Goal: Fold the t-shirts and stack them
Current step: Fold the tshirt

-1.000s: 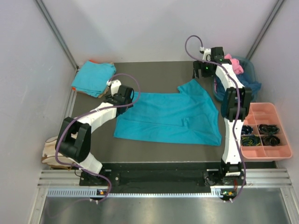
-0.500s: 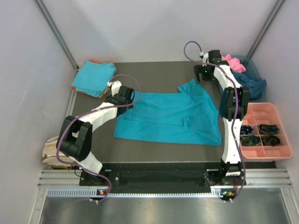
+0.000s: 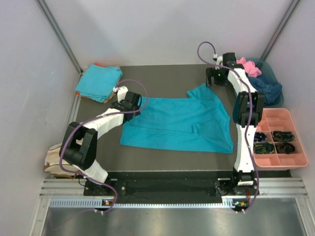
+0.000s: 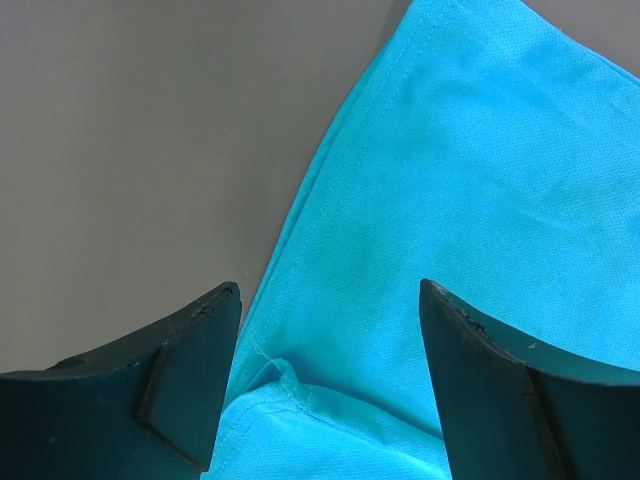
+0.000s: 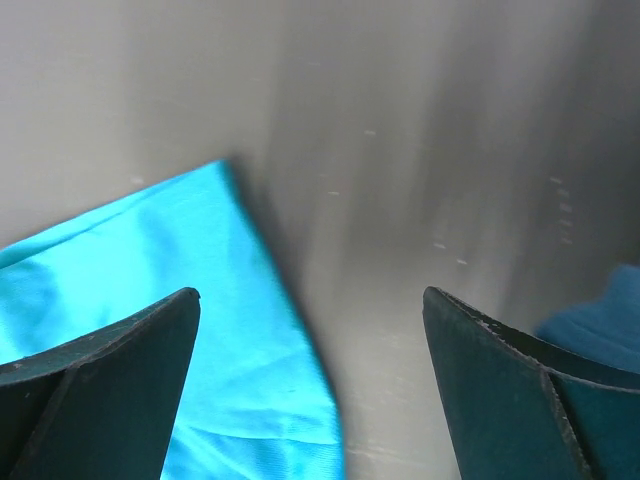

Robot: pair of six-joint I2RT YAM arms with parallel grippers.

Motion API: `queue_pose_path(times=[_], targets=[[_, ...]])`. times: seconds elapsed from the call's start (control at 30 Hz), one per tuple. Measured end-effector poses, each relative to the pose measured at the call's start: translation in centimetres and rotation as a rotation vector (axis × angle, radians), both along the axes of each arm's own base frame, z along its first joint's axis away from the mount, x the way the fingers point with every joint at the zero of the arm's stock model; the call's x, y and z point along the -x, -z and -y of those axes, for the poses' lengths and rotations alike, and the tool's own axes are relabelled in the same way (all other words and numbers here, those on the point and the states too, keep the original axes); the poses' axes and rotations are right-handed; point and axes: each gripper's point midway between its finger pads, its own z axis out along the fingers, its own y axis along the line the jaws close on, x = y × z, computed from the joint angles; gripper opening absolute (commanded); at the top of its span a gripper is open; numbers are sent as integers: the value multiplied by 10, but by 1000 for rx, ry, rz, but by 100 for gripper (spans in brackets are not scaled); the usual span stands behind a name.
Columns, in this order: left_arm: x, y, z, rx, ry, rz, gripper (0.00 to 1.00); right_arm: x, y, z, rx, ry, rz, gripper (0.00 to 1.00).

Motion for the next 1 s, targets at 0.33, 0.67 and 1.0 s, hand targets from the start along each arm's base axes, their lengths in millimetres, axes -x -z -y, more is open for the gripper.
queue_pose_path(times=[0.33, 0.67, 1.0], targets=[[2, 1, -3, -12, -8, -5, 77, -14, 10, -22, -110, -63, 6, 92], [4, 17, -5, -26, -25, -45, 76, -25, 16, -30, -155, -66, 18, 84], [6, 18, -6, -26, -35, -52, 76, -29, 17, -38, -176, -83, 28, 65]])
